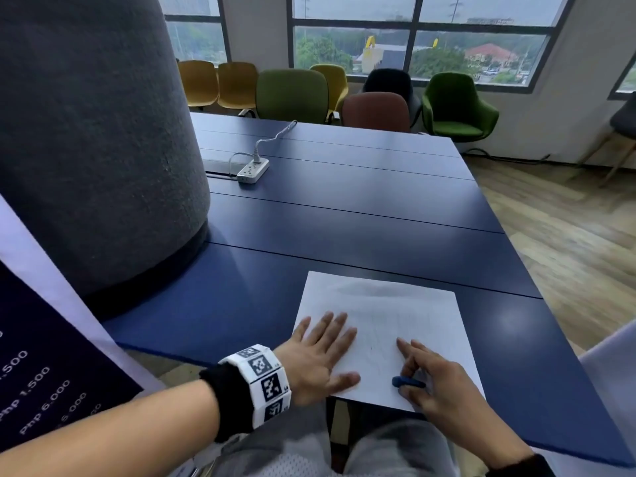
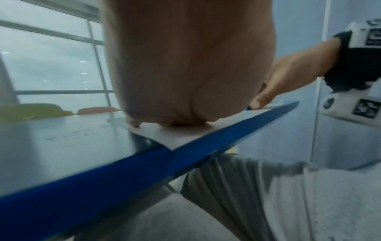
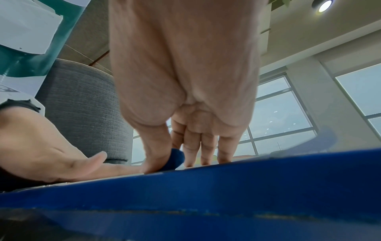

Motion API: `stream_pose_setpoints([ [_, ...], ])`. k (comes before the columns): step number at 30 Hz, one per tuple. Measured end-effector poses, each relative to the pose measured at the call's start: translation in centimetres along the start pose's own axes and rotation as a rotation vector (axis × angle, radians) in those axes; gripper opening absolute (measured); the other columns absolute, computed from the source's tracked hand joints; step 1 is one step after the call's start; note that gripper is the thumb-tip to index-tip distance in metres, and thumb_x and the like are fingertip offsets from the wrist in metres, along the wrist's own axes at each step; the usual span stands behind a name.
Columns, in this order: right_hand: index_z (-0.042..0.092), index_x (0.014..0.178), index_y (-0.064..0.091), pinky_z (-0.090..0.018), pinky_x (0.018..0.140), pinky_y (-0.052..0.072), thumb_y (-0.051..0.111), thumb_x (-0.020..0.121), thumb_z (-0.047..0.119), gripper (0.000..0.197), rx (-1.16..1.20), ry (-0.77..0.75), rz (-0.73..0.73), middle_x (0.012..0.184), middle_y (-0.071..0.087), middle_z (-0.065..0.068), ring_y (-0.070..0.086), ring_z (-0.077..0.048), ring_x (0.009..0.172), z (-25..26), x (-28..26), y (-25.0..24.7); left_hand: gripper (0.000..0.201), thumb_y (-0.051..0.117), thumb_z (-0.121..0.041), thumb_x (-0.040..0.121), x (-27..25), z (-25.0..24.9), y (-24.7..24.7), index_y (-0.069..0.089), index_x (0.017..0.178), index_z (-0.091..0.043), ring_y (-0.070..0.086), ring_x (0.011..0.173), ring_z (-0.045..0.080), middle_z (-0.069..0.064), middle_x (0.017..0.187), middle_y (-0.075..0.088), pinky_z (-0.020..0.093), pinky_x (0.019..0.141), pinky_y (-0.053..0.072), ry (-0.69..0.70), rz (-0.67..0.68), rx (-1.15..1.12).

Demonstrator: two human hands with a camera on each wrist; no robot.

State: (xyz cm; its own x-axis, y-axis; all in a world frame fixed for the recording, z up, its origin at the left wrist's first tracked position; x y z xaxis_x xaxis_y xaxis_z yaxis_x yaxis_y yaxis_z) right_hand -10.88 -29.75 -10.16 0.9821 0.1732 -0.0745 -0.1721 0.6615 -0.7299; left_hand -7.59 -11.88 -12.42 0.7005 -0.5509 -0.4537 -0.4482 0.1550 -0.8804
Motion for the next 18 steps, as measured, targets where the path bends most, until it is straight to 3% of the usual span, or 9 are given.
stream_pose_setpoints([
  [2, 0.015, 0.107, 0.062, -0.015, 0.099, 0.033, 0.071, 0.082, 0.011, 0.027, -0.009, 0.008, 0.0, 0.122, 0.062, 0.014, 0.03, 0.014, 0.13, -0.3, 0.2, 0.0, 0.08, 0.01, -0.066, 0.096, -0.3, 2.2, -0.1, -0.023, 0.151, -0.019, -0.031, 0.143, 0.015, -0.002, 0.154, -0.036, 0.047, 0.117, -0.017, -0.118, -0.021, -0.019],
  [3, 0.014, 0.107, 0.062, -0.015, 0.098, 0.033, 0.071, 0.082, 0.01, 0.027, -0.005, 0.011, 0.0, 0.124, 0.062, 0.011, 0.032, 0.016, 0.126, -0.4, 0.2, 0.1, 0.084, 0.007, -0.069, 0.093, -0.4, 3.8, -0.3, -0.023, 0.151, -0.016, -0.03, 0.143, 0.015, 0.0, 0.155, -0.035, 0.048, 0.117, -0.016, -0.204, -0.021, -0.039],
  [4, 0.024, 0.099, 0.062, -0.014, 0.096, 0.034, 0.072, 0.081, 0.01, 0.025, 0.009, 0.011, 0.006, 0.124, 0.062, 0.009, 0.037, 0.017, 0.121, -0.2, 0.2, 0.0, 0.091, 0.001, -0.074, 0.086, -0.5, 5.5, -0.6, -0.023, 0.151, -0.014, -0.029, 0.144, 0.016, 0.002, 0.155, -0.034, 0.048, 0.117, -0.017, -0.291, -0.021, -0.06],
  [6, 0.045, 0.083, 0.044, -0.013, 0.091, 0.036, 0.073, 0.079, 0.01, 0.045, 0.02, 0.012, 0.0, 0.124, 0.061, 0.009, 0.044, 0.02, 0.11, 0.3, 0.0, -0.1, 0.113, -0.021, -0.084, 0.064, -0.7, 7.7, -1.3, -0.024, 0.149, -0.009, -0.029, 0.144, 0.018, 0.004, 0.155, -0.035, 0.048, 0.117, -0.017, -0.397, -0.057, -0.069],
  [8, 0.049, 0.081, 0.037, -0.013, 0.093, 0.036, 0.073, 0.08, 0.01, 0.053, 0.025, 0.016, -0.005, 0.118, 0.063, 0.013, 0.035, 0.03, 0.112, 0.2, 0.1, -0.1, 0.13, -0.041, -0.082, 0.039, -0.7, 6.9, -1.7, -0.027, 0.146, -0.01, -0.032, 0.142, 0.018, 0.004, 0.152, -0.037, 0.049, 0.117, -0.017, -0.338, -0.1, 0.002],
  [9, 0.048, 0.082, 0.039, -0.014, 0.095, 0.035, 0.072, 0.08, 0.01, 0.051, 0.027, 0.019, -0.004, 0.113, 0.063, 0.016, 0.031, 0.029, 0.116, 0.1, 0.1, -0.1, 0.127, -0.044, -0.08, 0.038, -0.6, 5.4, -1.4, -0.029, 0.145, -0.012, -0.035, 0.139, 0.017, 0.004, 0.152, -0.037, 0.049, 0.117, -0.017, -0.251, -0.109, 0.059],
  [11, 0.039, 0.085, 0.047, -0.015, 0.1, 0.033, 0.072, 0.08, 0.01, 0.038, 0.029, 0.022, -0.002, 0.103, 0.059, 0.025, 0.028, 0.02, 0.126, -0.1, 0.1, 0.1, 0.111, -0.035, -0.079, 0.053, -0.6, 2.0, -0.1, -0.029, 0.146, -0.019, -0.038, 0.137, 0.016, 0.003, 0.154, -0.036, 0.048, 0.117, -0.016, -0.045, -0.077, 0.115],
  [13, 0.039, 0.084, 0.047, -0.016, 0.102, 0.032, 0.072, 0.081, 0.01, 0.039, 0.029, 0.017, 0.007, 0.102, 0.058, 0.026, 0.027, 0.017, 0.128, 0.1, 0.0, 0.0, 0.102, -0.027, -0.077, 0.06, -0.9, 1.1, 0.7, -0.028, 0.146, -0.022, -0.037, 0.137, 0.013, -0.001, 0.156, -0.034, 0.046, 0.117, -0.019, 0.014, -0.046, 0.085],
  [18, 0.049, 0.082, 0.036, -0.017, 0.102, 0.034, 0.073, 0.081, 0.011, 0.052, 0.012, 0.009, 0.004, 0.118, 0.063, 0.014, 0.029, 0.015, 0.128, 0.5, 0.0, -0.2, 0.114, -0.035, -0.077, 0.058, -1.9, 8.2, -1.1, -0.023, 0.15, -0.01, -0.032, 0.141, 0.013, 0.003, 0.158, -0.029, 0.05, 0.116, -0.019, -0.343, -0.089, 0.089],
])
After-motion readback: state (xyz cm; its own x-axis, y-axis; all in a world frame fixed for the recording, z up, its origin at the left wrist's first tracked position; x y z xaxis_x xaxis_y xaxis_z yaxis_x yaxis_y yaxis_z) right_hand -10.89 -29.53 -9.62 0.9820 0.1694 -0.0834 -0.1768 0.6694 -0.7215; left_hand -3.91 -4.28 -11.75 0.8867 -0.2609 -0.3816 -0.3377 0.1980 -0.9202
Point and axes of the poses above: each hand's wrist, its own x-axis towards the middle knuckle, its own y-axis out of the palm, z = x × y, the point moved 8 cm from there along x, towards the middle knuckle
